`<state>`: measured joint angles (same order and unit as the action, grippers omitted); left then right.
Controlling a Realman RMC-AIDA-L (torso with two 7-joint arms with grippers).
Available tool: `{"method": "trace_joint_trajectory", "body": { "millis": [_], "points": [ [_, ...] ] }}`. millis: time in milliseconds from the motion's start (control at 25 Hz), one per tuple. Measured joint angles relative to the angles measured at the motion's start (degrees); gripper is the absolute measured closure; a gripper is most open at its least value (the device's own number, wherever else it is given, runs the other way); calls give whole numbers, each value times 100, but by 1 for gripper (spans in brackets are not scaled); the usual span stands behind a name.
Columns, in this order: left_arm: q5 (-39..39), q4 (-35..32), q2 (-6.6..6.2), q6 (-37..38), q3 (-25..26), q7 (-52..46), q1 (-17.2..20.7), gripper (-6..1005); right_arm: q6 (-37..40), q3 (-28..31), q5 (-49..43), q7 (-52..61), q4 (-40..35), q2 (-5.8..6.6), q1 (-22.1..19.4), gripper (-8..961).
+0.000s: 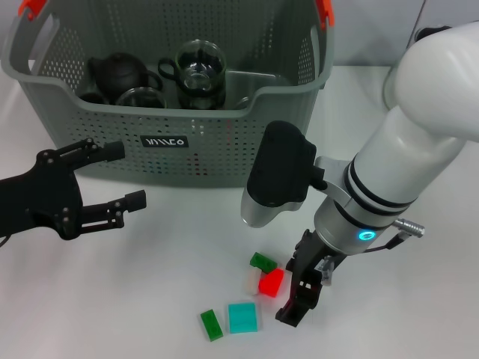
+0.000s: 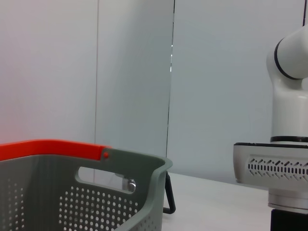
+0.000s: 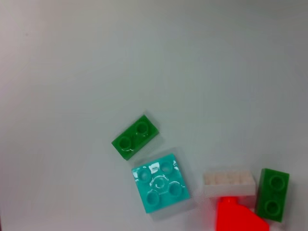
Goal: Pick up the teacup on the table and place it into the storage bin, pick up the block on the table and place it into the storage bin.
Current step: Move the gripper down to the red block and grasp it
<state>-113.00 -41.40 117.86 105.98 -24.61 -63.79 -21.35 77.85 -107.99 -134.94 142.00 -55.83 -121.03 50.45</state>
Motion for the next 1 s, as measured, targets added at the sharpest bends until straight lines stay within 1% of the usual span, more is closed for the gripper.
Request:
{"method": "trace_joint_trajectory", "body": {
  "millis": [640, 1000],
  "points": [
    [-3, 0, 0, 0, 9, 74, 15, 158, -310, -277, 162, 219, -15, -23, 62, 75],
    [-11, 0, 0, 1, 18, 86, 24, 157, -321, -284, 162, 249, -39, -26, 70, 150]
  ]
}}
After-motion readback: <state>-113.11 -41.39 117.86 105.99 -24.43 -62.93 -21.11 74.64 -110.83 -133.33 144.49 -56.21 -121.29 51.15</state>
